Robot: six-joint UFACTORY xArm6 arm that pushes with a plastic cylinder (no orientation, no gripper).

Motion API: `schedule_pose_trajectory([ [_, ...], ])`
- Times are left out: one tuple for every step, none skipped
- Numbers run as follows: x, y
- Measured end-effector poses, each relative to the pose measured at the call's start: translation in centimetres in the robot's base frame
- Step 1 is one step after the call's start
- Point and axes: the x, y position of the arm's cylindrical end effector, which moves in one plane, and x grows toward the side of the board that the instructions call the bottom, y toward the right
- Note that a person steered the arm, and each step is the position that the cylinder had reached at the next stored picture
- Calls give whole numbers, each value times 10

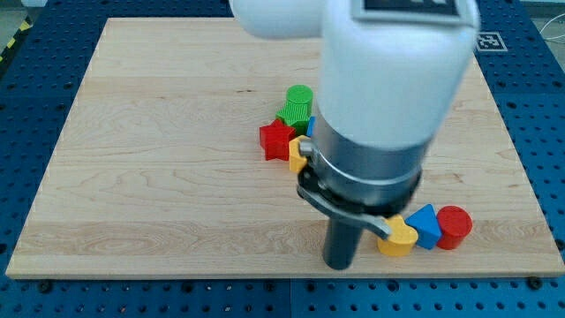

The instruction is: Slide the yellow heart up a bit

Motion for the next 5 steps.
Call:
schedule_pose_trajectory([
  [1,14],
  [1,69],
  [0,107],
  [1,115],
  [1,89],
])
